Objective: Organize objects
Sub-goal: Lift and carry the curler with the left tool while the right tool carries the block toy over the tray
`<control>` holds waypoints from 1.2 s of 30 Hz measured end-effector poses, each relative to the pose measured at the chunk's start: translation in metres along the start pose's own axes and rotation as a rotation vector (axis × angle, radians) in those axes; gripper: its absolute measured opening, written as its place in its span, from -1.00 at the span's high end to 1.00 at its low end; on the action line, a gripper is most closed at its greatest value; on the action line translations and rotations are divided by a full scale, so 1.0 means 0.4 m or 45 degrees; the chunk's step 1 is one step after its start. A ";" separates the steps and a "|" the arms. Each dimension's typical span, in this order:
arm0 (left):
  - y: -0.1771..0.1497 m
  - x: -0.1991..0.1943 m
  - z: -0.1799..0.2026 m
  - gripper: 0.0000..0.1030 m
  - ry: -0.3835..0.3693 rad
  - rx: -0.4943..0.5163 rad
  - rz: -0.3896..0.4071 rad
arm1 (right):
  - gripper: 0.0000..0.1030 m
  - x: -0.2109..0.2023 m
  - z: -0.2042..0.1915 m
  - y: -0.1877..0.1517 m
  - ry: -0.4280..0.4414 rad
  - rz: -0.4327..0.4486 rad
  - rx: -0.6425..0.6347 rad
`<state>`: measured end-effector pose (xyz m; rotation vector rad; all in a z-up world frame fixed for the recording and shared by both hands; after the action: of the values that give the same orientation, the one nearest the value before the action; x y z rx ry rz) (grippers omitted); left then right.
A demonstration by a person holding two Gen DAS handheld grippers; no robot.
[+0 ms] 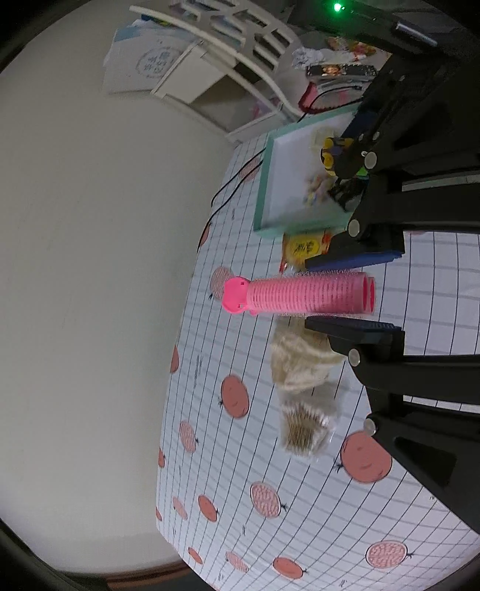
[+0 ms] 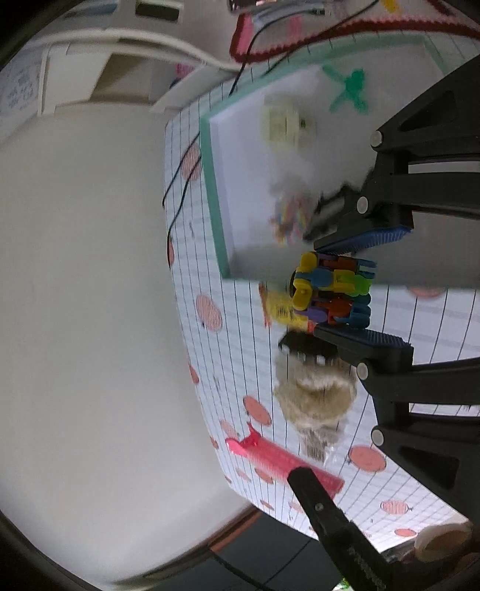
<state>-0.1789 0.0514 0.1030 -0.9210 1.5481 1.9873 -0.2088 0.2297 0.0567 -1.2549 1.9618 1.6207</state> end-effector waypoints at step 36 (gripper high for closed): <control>-0.193 0.090 0.282 0.51 -0.209 0.242 -0.313 | 0.21 -0.040 0.291 -0.057 -0.207 -0.063 0.202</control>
<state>-0.1743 0.1788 0.0420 -0.8071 1.4290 1.6694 -0.2154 0.3425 0.0164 -1.0682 1.9028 1.4632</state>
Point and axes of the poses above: each gripper's, at about its wrist camera, not at the fingertips, and x roughly the way its jaws point, z to its right, y to its top, the point moved 3 cm from there along x, roughly the way its jaws point, and after that the axes turned 6 degrees about y, right-handed, at the moved point
